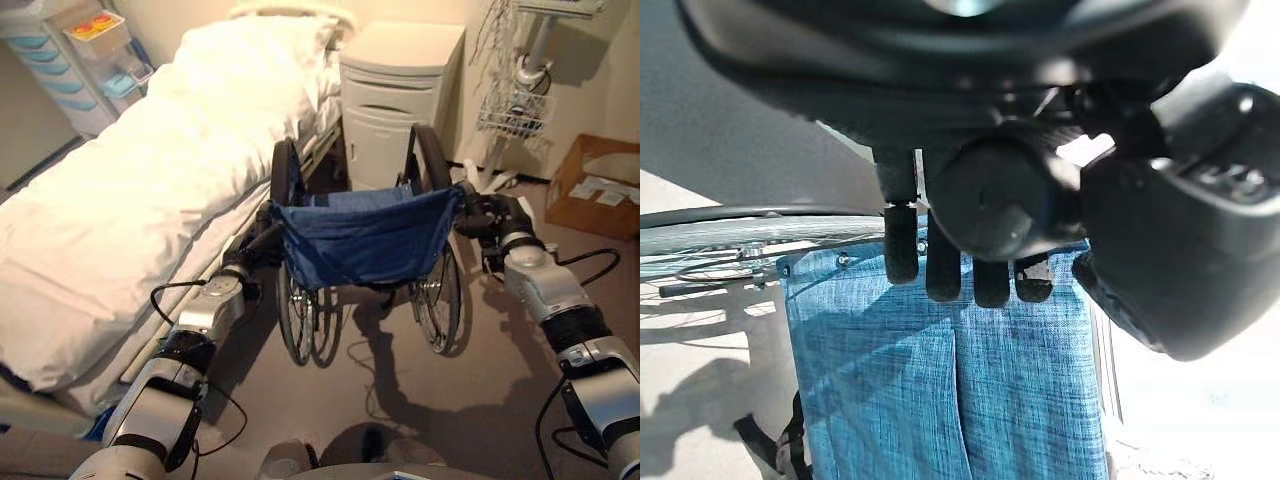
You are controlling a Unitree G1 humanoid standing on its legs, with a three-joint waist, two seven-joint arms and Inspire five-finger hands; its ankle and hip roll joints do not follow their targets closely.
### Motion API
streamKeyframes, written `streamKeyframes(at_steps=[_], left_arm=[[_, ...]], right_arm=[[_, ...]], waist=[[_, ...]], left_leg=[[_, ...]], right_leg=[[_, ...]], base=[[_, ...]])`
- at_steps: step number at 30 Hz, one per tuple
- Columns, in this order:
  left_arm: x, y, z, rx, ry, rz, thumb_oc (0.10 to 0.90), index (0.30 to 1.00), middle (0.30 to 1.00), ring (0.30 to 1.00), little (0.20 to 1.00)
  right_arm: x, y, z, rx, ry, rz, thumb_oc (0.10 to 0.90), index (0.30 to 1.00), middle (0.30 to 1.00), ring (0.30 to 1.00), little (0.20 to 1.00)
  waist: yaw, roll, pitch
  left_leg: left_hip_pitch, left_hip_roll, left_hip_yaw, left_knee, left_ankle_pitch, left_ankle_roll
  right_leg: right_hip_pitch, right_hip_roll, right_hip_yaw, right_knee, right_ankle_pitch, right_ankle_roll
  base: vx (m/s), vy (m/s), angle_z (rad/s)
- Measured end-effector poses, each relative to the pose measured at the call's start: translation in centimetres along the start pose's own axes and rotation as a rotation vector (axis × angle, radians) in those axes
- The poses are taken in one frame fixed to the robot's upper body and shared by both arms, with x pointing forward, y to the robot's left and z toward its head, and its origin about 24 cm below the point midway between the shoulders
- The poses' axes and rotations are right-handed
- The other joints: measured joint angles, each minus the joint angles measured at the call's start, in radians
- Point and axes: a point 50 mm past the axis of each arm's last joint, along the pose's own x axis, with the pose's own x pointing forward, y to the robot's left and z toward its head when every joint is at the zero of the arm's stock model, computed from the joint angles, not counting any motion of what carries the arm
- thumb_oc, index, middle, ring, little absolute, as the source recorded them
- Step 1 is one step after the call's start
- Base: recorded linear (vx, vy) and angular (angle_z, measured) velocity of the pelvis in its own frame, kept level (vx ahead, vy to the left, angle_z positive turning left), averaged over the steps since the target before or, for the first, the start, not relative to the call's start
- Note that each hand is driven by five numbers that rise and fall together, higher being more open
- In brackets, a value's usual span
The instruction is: Push the wheelchair next to the bed
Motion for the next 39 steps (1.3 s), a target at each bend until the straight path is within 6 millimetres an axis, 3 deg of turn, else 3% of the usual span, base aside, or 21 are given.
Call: streamKeyframes(at_steps=[3, 6, 7, 9, 14, 16, 17, 19, 20, 27, 34, 39], left_arm=[[0.0, -0.2, 0.2, 0.001, -0.01, -0.016, 0.4, 0.3, 0.3, 0.3, 0.3], [-0.1, -0.5, 0.3, 0.003, -0.015, -0.037, 0.4, 0.3, 0.3, 0.3, 0.3], [-0.1, -0.8, 0.3, 0.003, -0.015, -0.052, 0.4, 0.3, 0.3, 0.3, 0.3], [-0.1, -1.2, 0.4, 0.001, -0.022, -0.066, 0.4, 0.3, 0.3, 0.3, 0.3], [0.0, -1.4, 1.3, 0.001, -0.046, -0.069, 0.4, 0.3, 0.3, 0.3, 0.3], [0.0, -1.3, 1.4, 0.0, -0.052, -0.063, 0.4, 0.3, 0.3, 0.3, 0.3], [0.0, -1.3, 1.5, -0.001, -0.056, -0.06, 0.4, 0.3, 0.3, 0.3, 0.3], [0.0, -1.3, 1.6, -0.002, -0.061, -0.055, 0.769, 0.853, 0.853, 0.853, 0.853], [0.0, -1.3, 1.6, -0.002, -0.062, -0.051, 0.8, 0.9, 0.9, 0.9, 0.9], [-0.5, -0.6, 1.1, 0.01, -0.076, 0.013, 0.8, 0.9, 0.9, 0.9, 0.9], [-1.9, 1.9, -0.1, 0.052, -0.115, 0.156, 0.8, 0.9, 0.9, 0.9, 0.9], [-2.8, 3.8, 0.3, 0.106, -0.164, 0.276, 0.8, 0.9, 0.9, 0.9, 0.9]], right_arm=[[-0.1, -0.3, -0.6, 0.0, 0.014, -0.016, 0.4, 0.3, 0.3, 0.3, 0.3], [-0.1, -0.6, -0.6, 0.0, 0.014, -0.023, 0.4, 0.3, 0.3, 0.3, 0.3], [-0.1, -1.0, -0.7, -0.006, 0.017, -0.033, 0.4, 0.3, 0.3, 0.3, 0.3], [-0.2, -1.2, -1.2, -0.008, 0.023, -0.039, 0.4, 0.3, 0.3, 0.3, 0.3], [-0.6, -1.8, -1.2, 0.013, 0.004, -0.049, 0.4, 0.3, 0.3, 0.3, 0.3], [-0.6, -1.7, -1.1, 0.016, -0.002, -0.048, 0.8, 0.9, 0.9, 0.9, 0.9], [-0.7, -1.8, -1.0, 0.019, -0.006, -0.048, 0.8, 0.9, 0.9, 0.9, 0.9], [-0.8, -1.9, -1.0, 0.02, -0.012, -0.045, 0.8, 0.9, 0.9, 0.9, 0.9], [-0.8, -1.9, -0.9, 0.018, -0.015, -0.039, 0.8, 0.9, 0.9, 0.9, 0.9], [-2.1, -1.8, -2.0, 0.02, -0.034, 0.088, 0.8, 0.9, 0.9, 0.9, 0.9], [-3.1, -2.5, -3.0, 0.082, -0.035, 0.08, 0.8, 0.9, 0.9, 0.9, 0.9], [-3.4, -3.3, -3.3, 0.057, -0.041, 0.041, 0.8, 0.9, 0.9, 0.9, 0.9]], waist=[[0.006, 0.004, -0.001], [0.003, 0.015, -0.008], [-0.004, 0.034, -0.018], [-0.008, 0.043, -0.026], [-0.03, 0.042, -0.027], [-0.032, 0.041, -0.028], [-0.033, 0.041, -0.028], [-0.034, 0.041, -0.028], [-0.034, 0.041, -0.028], [-0.031, 0.042, -0.028], [-0.023, 0.041, -0.028], [-0.018, 0.04, -0.027]], left_leg=[[-0.011, -0.007, 0.002, -0.073, 0.089, 0.023], [0.03, -0.025, 0.005, -0.108, 0.092, 0.028], [0.088, -0.033, 0.005, -0.14, 0.112, 0.052], [0.135, -0.05, 0.0, -0.187, 0.174, 0.12], [0.157, -0.087, 0.004, -0.24, 0.181, 0.142], [0.159, -0.095, 0.003, -0.245, 0.18, 0.143], [0.157, -0.098, 0.003, -0.245, 0.18, 0.143], [0.156, -0.101, 0.003, -0.245, 0.178, 0.144], [0.156, -0.101, 0.003, -0.245, 0.178, 0.144], [0.155, -0.089, -0.013, -0.246, 0.178, 0.144], [0.151, -0.088, -0.029, -0.253, 0.178, 0.144], [0.148, -0.093, -0.044, -0.253, 0.178, 0.144]], right_leg=[[0.019, 0.012, 0.007, -0.008, -0.006, 0.006], [0.016, 0.008, 0.023, -0.004, -0.009, 0.016], [0.015, 0.013, 0.027, 0.0, -0.016, 0.032], [0.007, 0.011, 0.039, 0.019, -0.03, 0.055], [-0.004, -0.026, 0.048, 0.026, -0.041, 0.097], [0.0, -0.033, 0.051, 0.011, -0.034, 0.107], [-0.001, -0.036, 0.052, 0.008, -0.032, 0.11], [0.0, -0.039, 0.052, 0.002, -0.031, 0.112], [0.001, -0.038, 0.051, 0.0, -0.03, 0.113], [0.006, -0.026, 0.046, -0.008, -0.029, 0.112], [0.008, -0.025, 0.032, -0.011, -0.029, 0.112], [0.016, -0.027, 0.018, -0.021, -0.027, 0.11]], base=[[0.16, 0.128, -0.09], [0.1, 0.102, -0.12], [0.12, 0.123, -0.06], [0.1, 0.115, -0.12], [0.05, 0.076, -0.07], [0.02, 0.072, -0.08], [0.01, 0.053, -0.03], [0.02, 0.046, 0.0], [0.02, 0.033, 0.02], [0.0, -0.003, 0.0], [0.0, -0.019, 0.06], [0.0, -0.007, 0.08]])
